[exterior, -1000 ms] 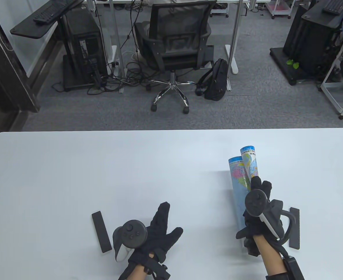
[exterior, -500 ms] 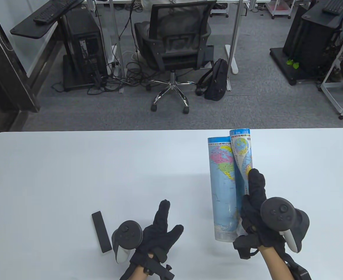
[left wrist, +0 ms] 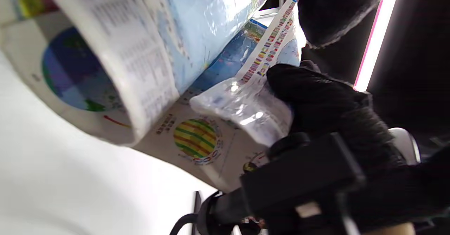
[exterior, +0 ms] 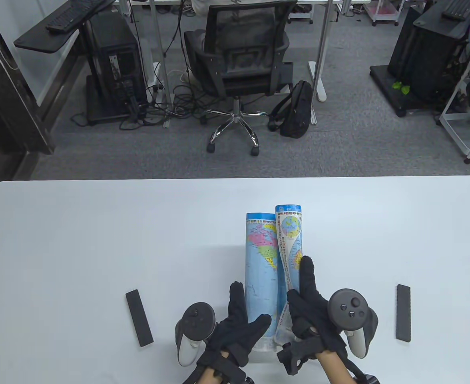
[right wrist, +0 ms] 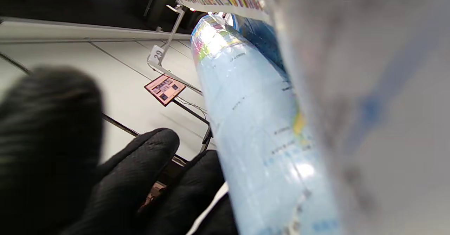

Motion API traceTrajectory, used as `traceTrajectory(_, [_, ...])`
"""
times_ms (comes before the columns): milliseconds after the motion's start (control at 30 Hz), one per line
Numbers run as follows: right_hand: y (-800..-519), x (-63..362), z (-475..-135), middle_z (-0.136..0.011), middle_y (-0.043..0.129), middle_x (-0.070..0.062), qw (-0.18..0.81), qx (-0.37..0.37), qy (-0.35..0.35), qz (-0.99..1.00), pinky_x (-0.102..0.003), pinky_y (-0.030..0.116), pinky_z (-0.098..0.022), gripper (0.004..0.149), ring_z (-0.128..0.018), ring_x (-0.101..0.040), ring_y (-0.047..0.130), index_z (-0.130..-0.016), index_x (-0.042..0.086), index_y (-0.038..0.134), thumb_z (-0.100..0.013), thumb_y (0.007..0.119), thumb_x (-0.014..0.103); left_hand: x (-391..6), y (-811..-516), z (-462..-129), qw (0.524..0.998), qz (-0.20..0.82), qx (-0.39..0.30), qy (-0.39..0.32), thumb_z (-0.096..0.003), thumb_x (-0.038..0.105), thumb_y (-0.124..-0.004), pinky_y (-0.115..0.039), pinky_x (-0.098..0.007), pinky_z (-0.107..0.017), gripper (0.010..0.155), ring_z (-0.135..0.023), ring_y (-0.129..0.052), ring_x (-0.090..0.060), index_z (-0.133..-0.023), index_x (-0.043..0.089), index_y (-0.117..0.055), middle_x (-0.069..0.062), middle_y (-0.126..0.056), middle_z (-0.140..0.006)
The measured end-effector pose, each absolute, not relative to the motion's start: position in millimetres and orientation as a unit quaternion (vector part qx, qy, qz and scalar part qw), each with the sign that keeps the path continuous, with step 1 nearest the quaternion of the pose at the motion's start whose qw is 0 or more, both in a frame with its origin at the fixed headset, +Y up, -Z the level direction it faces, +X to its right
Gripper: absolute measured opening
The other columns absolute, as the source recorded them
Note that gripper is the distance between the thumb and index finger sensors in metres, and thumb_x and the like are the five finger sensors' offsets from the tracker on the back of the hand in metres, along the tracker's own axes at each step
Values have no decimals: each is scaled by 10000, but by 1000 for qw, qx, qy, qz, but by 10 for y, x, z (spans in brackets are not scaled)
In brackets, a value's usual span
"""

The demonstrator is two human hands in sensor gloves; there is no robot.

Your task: Unroll map and secure with paperweights

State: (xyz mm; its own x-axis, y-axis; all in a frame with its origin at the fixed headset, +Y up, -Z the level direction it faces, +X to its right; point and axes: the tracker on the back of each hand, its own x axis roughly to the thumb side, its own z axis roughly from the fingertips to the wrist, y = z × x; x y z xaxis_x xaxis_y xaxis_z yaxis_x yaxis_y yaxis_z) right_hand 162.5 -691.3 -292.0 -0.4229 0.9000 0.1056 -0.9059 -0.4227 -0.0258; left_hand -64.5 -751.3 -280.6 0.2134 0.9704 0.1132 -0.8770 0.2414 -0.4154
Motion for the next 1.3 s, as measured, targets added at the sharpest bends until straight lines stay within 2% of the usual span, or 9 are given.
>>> traceTrajectory(167, [-7144, 1691, -2961, -1064, 338, -316, 614, 26, 12, 789, -509, 759, -568, 697, -864, -487, 718, -1032, 183, 208, -527, 673, 64, -726, -7631, -2854, 797, 571, -155, -124, -593, 436, -647, -409, -711, -635, 878, -956, -211, -586, -952, 289, 140, -293, 62, -1024])
traceTrajectory(433, [-7202, 1858, -2975, -1065, 320, -320, 702, 36, 44, 710, -510, 753, -573, 697, -868, -489, 709, -1033, 176, 191, -536, 666, 63, -777, -7667, -2886, 803, 566, -157, -100, -572, 358, -688, -551, -651, -636, 869, -969, -400, -542, -969, 310, 83, -287, -86, -1070])
traceTrajectory(633, [-7234, 1924, -3004, -1061, 292, -336, 707, 42, 55, 704, -534, 729, -574, 701, -868, -518, 678, -1034, 163, 179, -539, 665, 66, -831, -7568, -2909, 851, 509, -97, -90, -530, 267, -743, -790, -519, -539, 844, -892, -679, -433, -1031, 266, -64, -285, -313, -1074])
traceTrajectory(833, [-7307, 1889, -3037, -1026, 160, -392, 647, 56, 65, 758, -661, 563, -569, 709, -858, -645, 474, -1025, 84, 151, -557, 679, 151, -866, -7510, -2886, 856, 504, -87, -74, -523, 224, -734, -842, -496, -498, 759, -851, -748, -431, -1065, 298, -209, -302, -377, -1061])
traceTrajectory(1000, [-7119, 1805, -2956, -1008, -7, -329, 566, 130, 33, 814, -747, 178, -524, 723, -798, -644, 6, -1044, 53, 179, -589, 684, 298, -863, -7513, -2875, 883, 458, -87, -47, -525, 229, -726, -852, -494, -483, 699, -833, -753, -464, -1078, 317, -307, -338, -374, -1047])
traceTrajectory(1100, [-6987, 1648, -2858, -1044, 58, -310, 481, 202, 38, 852, -731, 114, -509, 683, -820, -609, -6, -1058, 7, 260, -598, 664, 310, -838, -7518, -2873, 896, 431, -94, -52, -525, 232, -727, -852, -497, -478, 672, -827, -757, -476, -1084, 298, -360, -344, -380, -1047])
traceTrajectory(1167, [-6952, 1459, -2792, -1073, 192, -323, 439, 261, 60, 858, -711, 96, -509, 614, -859, -583, 53, -1055, -8, 353, -597, 652, 271, -811, -7512, -2864, 905, 411, -90, -55, -525, 234, -725, -854, -493, -477, 669, -825, -759, -476, -1084, 291, -361, -347, -380, -1045])
traceTrajectory(1233, [-6975, 1314, -2757, -1076, 295, -332, 395, 282, 97, 869, -701, 94, -514, 541, -880, -574, 105, -1041, -17, 441, -591, 635, 212, -792, -7499, -2853, 908, 404, -92, -59, -526, 236, -722, -855, -490, -477, 669, -827, -758, -476, -1085, 288, -358, -347, -376, -1045])
traceTrajectory(1300, [-7040, 1214, -2754, -1077, 307, -334, 319, 282, 132, 895, -698, 86, -516, 530, -887, -570, 113, -1039, -17, 443, -590, 625, 197, -777, -7491, -2844, 910, 399, -93, -61, -527, 237, -721, -854, -489, -478, 667, -825, -756, -481, -1085, 285, -358, -349, -373, -1045])
